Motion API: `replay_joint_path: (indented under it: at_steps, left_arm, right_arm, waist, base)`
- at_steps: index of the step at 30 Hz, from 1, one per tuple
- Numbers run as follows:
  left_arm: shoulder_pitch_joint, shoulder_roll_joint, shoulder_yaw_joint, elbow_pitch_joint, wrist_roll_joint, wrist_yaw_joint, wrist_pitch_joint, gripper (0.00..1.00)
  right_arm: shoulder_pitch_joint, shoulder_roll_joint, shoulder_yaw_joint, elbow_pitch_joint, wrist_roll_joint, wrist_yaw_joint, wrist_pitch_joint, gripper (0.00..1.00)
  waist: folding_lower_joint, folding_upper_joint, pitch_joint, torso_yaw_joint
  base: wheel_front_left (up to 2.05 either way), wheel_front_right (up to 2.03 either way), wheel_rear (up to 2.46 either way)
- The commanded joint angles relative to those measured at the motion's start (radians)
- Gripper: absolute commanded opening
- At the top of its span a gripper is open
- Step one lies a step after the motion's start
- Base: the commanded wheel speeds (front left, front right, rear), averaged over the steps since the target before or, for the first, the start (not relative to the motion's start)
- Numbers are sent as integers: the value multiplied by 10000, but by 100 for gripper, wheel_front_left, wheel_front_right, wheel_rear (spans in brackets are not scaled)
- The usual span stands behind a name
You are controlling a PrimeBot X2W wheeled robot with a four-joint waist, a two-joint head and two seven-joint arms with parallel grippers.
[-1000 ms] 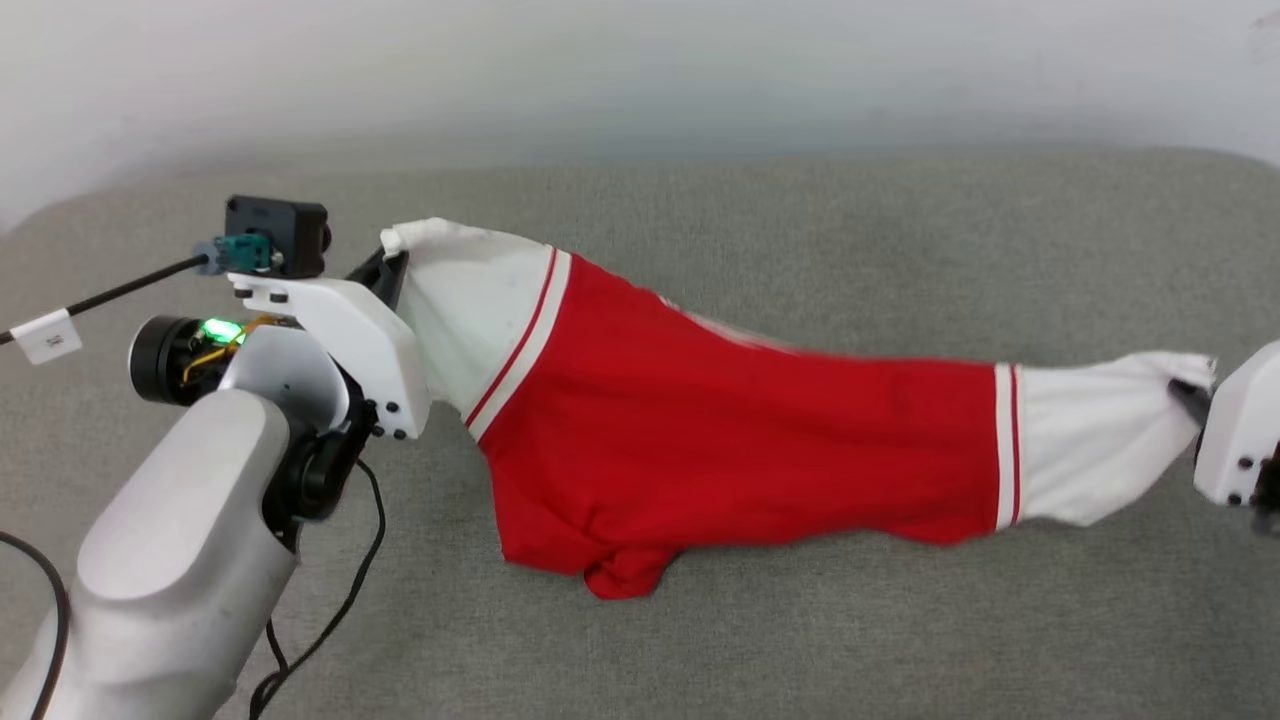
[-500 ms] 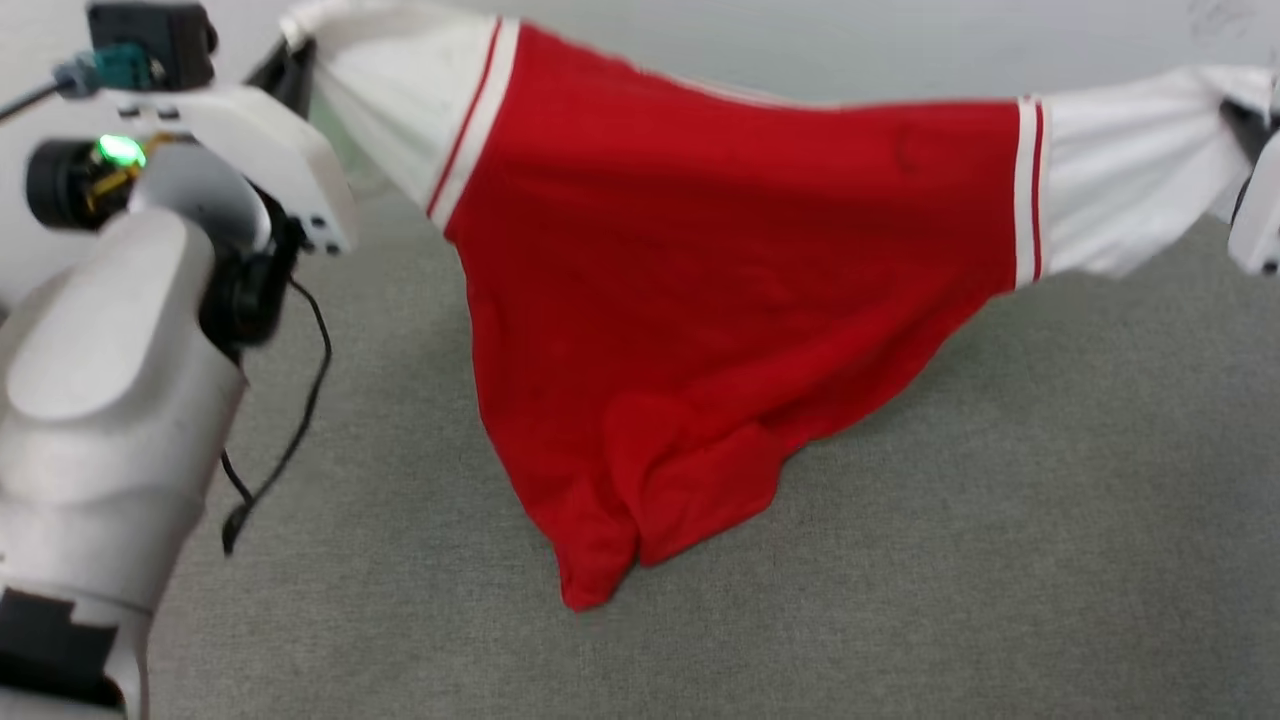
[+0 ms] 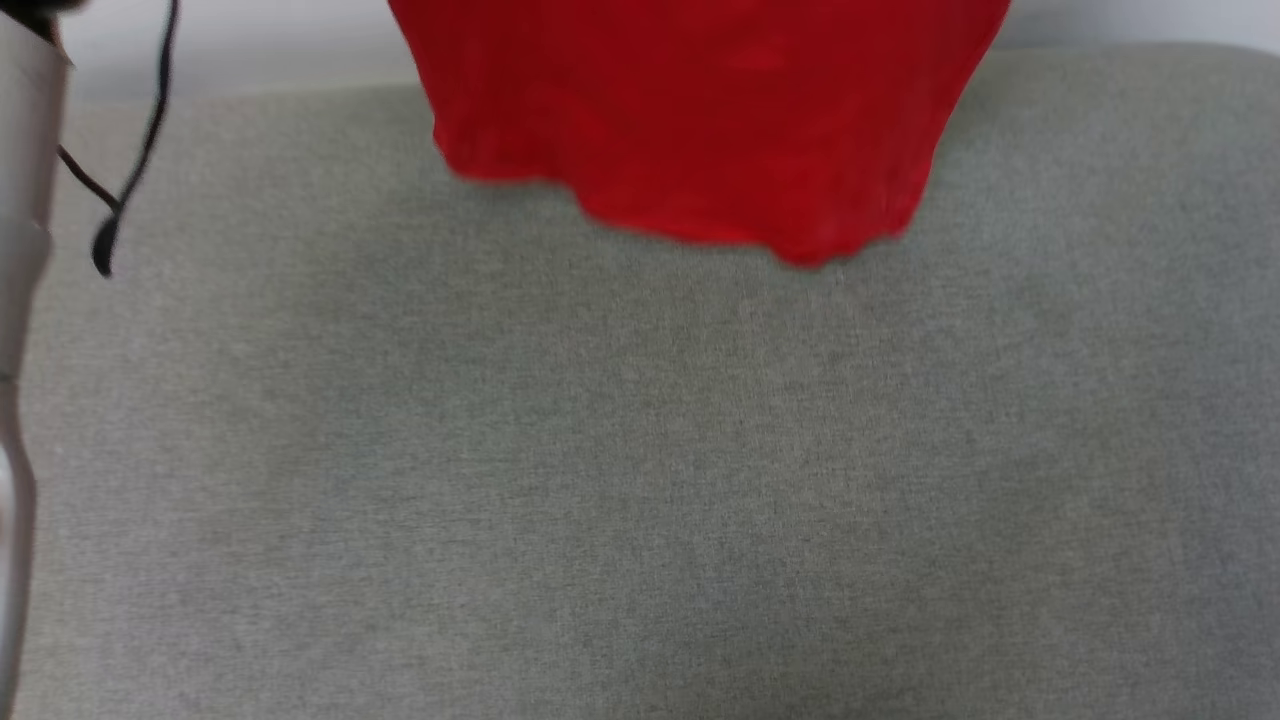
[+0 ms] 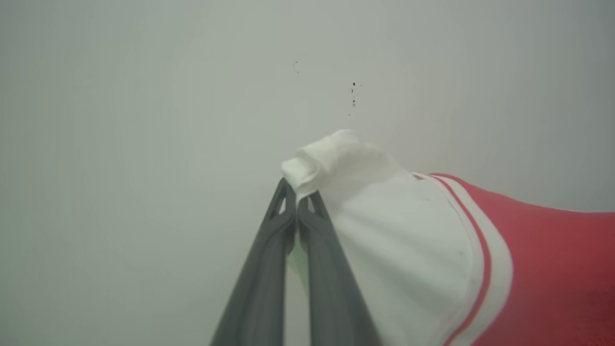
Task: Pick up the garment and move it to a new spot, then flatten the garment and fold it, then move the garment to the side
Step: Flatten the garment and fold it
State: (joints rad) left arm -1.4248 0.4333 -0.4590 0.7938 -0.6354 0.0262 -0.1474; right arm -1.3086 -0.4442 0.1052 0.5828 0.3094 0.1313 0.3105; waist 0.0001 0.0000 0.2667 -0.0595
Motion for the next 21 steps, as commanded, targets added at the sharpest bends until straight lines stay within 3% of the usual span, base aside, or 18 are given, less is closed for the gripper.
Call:
replay_joint_path:
  at_steps: [1,10,21]
  left_arm:
    - [-240,67,80,43,26,-12,-110,0]
    - [-1956,210,327,314,189,-35,-773,0]
    - [-2266,45,473,472,184,-183,-1112,0]
  right_arm:
    - [-290,-84,19,49,-51,-10,-141,0]
    - [-2557,-83,578,587,-116,-10,-1678,0]
    - [-3383,147,1577,1412,525,-10,-2535,0]
  waist:
    - [-1,0,516,-164]
    - [-1,0,1981,-434]
    - [-1,0,3405,-461]
  base:
    - [0,0,0]
    - [0,0,0]
    - [0,0,0]
